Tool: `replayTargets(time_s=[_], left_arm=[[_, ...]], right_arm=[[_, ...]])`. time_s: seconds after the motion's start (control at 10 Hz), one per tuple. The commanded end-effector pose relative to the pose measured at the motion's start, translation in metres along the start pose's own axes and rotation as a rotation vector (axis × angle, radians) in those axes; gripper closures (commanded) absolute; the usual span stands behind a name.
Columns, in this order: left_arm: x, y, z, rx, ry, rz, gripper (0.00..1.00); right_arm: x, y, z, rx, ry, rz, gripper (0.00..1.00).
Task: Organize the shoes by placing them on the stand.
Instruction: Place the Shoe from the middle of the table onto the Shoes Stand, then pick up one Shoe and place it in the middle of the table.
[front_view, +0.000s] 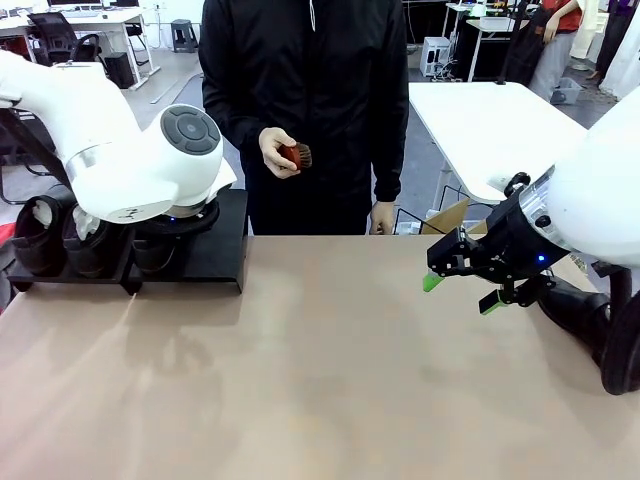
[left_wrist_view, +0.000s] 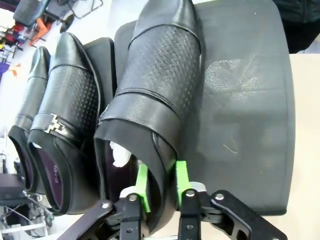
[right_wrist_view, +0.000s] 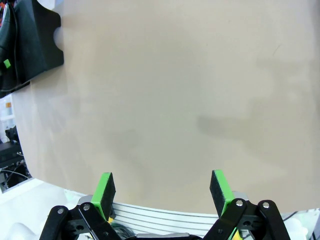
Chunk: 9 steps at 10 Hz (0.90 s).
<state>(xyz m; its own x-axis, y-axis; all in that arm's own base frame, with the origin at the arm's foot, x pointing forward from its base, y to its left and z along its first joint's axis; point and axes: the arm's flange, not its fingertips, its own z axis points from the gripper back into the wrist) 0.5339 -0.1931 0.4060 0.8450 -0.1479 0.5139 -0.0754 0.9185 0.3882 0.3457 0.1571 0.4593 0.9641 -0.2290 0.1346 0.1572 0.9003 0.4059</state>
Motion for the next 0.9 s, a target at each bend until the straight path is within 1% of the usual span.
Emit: replayTargets(time_s=[0.0, 0.2, 0.3, 0.4, 0.5, 0.8], left_arm=[[0.003, 0.009, 0.009, 0.028, -0.030, 0.041, 0.53], [0.002, 0.016, 0.016, 0.048, -0.054, 0.078, 0.53], [-0.001, 0.024, 0.027, 0.062, -0.076, 0.132, 0.53], [-0.007, 0.032, 0.045, 0.038, -0.104, 0.186, 0.53], [0.009, 0.016, 0.020, 0.022, -0.037, 0.079, 0.53], [0.009, 0.016, 0.020, 0.022, -0.037, 0.079, 0.53]], right_arm=[[0.000, 0.001, 0.001, 0.004, -0.001, 0.005, 0.00], [0.000, 0.001, 0.001, 0.004, -0.001, 0.005, 0.00], [0.000, 0.001, 0.001, 0.004, -0.001, 0.005, 0.00], [0.000, 0.001, 0.001, 0.004, -0.001, 0.005, 0.00], [0.000, 0.001, 0.001, 0.004, -0.001, 0.005, 0.00], [0.000, 0.001, 0.001, 0.004, -0.001, 0.005, 0.00]])
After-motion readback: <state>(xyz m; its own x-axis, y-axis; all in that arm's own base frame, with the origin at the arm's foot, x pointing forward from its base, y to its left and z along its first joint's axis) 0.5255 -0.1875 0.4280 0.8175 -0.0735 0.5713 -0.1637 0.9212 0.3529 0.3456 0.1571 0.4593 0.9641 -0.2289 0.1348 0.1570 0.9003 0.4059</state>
